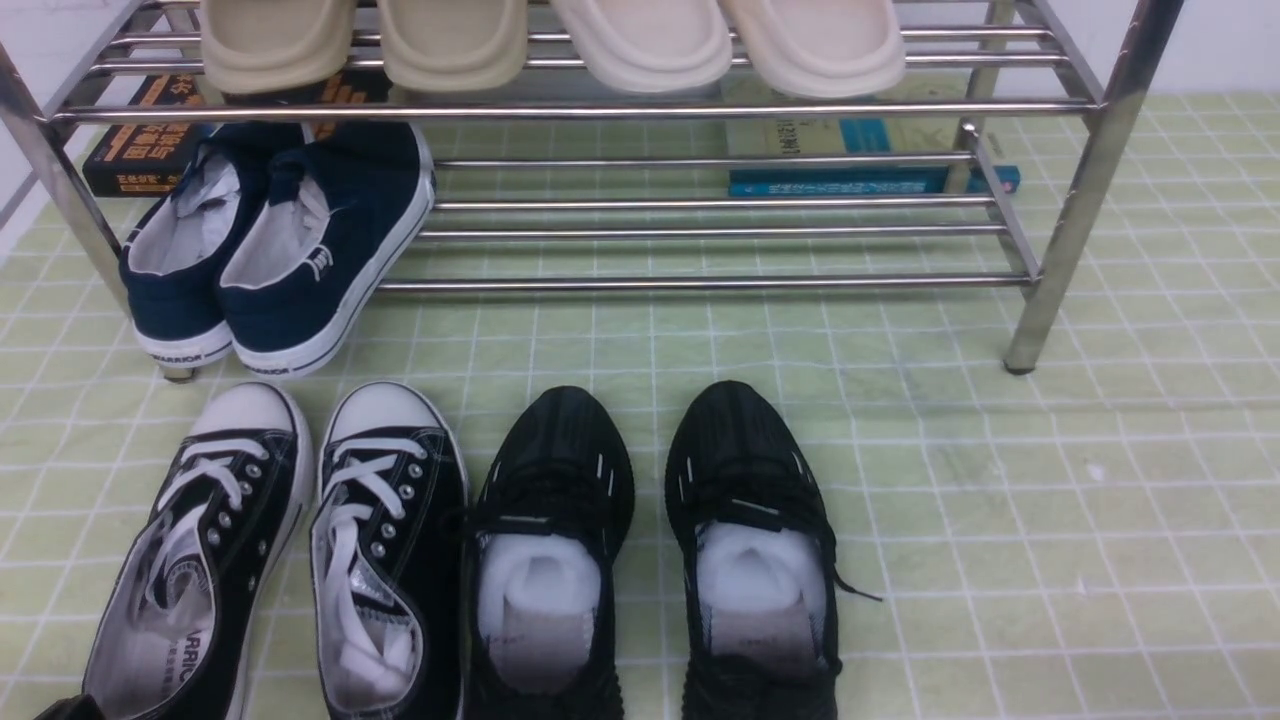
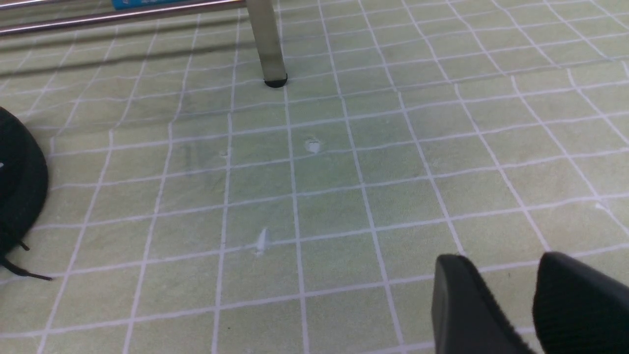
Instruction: Take the shoes off the shelf with your hand from the green coffee tablecloth.
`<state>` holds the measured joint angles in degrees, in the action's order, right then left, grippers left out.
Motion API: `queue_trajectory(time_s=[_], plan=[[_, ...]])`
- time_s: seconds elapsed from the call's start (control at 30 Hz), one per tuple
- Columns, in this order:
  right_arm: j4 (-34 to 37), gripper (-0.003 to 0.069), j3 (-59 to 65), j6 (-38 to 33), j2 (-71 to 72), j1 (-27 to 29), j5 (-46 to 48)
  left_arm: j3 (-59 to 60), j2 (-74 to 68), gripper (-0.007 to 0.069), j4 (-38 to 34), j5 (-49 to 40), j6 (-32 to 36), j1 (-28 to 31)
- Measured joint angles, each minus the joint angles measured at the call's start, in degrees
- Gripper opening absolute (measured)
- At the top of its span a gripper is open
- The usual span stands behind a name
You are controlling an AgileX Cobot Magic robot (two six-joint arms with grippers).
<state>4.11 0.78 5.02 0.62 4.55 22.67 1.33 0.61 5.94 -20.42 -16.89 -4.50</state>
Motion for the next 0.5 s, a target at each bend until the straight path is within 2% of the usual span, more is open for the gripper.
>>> queue_trajectory(time_s=[0.5], plan=[[0.0, 0.0237, 0.0, 0.0, 0.0, 0.0, 0.0, 0.0, 0.0, 0.0054, 0.4, -0.1, 0.0, 0.0]])
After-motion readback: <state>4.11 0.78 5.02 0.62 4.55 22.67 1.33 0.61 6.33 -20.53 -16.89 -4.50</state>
